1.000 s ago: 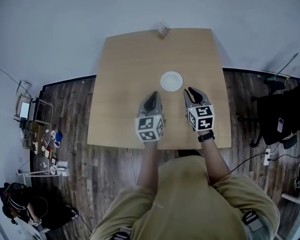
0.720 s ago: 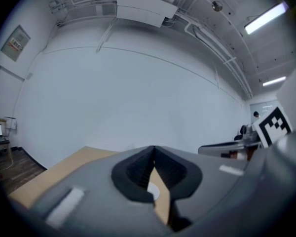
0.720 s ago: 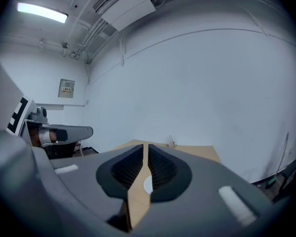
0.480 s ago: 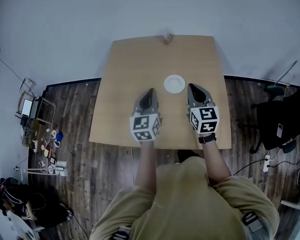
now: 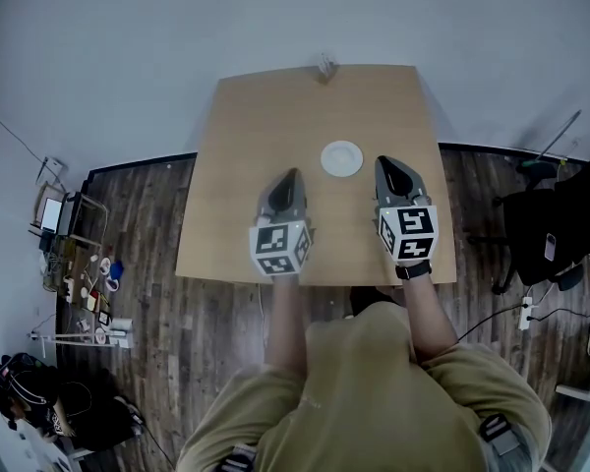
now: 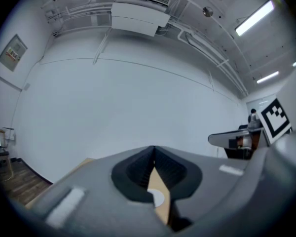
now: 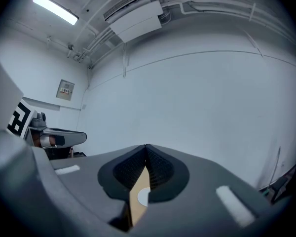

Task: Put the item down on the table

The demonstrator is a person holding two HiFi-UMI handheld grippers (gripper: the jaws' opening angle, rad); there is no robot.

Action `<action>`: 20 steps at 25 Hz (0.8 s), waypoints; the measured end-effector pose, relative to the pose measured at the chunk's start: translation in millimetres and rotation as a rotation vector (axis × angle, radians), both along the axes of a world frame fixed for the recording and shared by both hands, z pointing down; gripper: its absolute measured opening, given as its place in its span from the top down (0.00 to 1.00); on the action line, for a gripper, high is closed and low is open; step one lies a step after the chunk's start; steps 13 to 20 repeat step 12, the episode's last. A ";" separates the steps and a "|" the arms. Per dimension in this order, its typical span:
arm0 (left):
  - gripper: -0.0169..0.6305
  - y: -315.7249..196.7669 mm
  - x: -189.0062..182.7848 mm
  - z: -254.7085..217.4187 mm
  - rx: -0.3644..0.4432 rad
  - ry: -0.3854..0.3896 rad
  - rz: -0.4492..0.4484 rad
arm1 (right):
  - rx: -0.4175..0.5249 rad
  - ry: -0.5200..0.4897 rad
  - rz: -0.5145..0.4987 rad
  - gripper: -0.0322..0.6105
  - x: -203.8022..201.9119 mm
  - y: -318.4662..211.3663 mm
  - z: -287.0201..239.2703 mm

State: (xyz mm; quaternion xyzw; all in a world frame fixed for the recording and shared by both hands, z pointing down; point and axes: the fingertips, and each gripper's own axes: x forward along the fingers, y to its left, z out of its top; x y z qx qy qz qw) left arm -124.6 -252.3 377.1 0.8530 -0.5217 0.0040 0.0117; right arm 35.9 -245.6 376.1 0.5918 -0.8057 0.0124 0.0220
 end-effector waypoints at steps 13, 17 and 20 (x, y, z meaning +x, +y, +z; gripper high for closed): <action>0.97 -17.8 -2.0 11.2 -0.014 0.009 0.024 | -0.037 0.041 0.009 0.94 -7.2 -9.3 22.5; 0.97 -17.8 -2.0 11.2 -0.014 0.009 0.024 | -0.037 0.041 0.009 0.94 -7.2 -9.3 22.5; 0.97 -17.8 -2.0 11.2 -0.014 0.009 0.024 | -0.037 0.041 0.009 0.94 -7.2 -9.3 22.5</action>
